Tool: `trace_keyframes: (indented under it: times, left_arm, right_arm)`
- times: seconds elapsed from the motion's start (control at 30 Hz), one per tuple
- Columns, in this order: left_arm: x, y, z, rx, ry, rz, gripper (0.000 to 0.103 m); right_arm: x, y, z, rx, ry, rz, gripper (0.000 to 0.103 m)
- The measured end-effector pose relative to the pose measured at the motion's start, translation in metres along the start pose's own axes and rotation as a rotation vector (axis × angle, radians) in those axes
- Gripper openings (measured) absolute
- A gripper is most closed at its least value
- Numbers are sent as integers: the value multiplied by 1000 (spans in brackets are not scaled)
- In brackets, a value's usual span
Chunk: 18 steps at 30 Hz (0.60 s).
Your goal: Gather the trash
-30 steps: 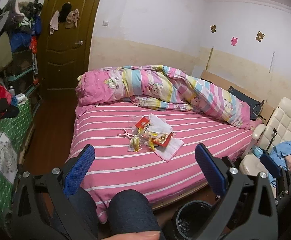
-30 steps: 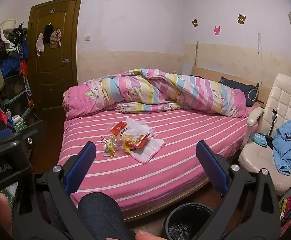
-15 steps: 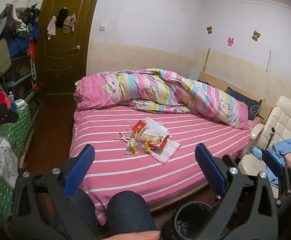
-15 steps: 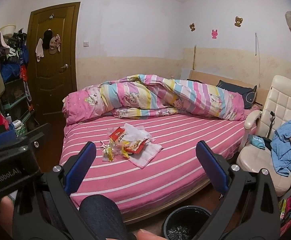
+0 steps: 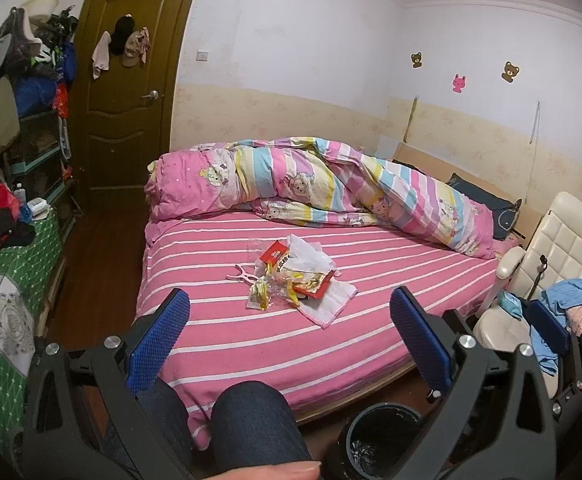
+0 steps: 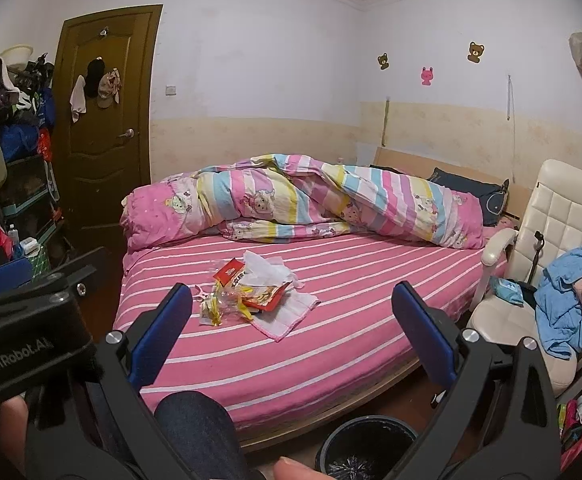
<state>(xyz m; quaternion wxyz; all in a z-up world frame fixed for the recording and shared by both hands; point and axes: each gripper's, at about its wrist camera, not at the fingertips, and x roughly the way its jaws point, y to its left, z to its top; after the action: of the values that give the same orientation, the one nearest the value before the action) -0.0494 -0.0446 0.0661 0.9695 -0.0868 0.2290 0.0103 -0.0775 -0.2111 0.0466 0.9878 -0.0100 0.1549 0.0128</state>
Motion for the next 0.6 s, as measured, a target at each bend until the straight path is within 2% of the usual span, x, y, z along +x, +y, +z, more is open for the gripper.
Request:
trace_keyframes:
  times: [0.6]
  left_arm:
    - [1,0,0,1,-1,-2,97]
  right_arm:
    - [-2,-2,2,-8,-8,10,99]
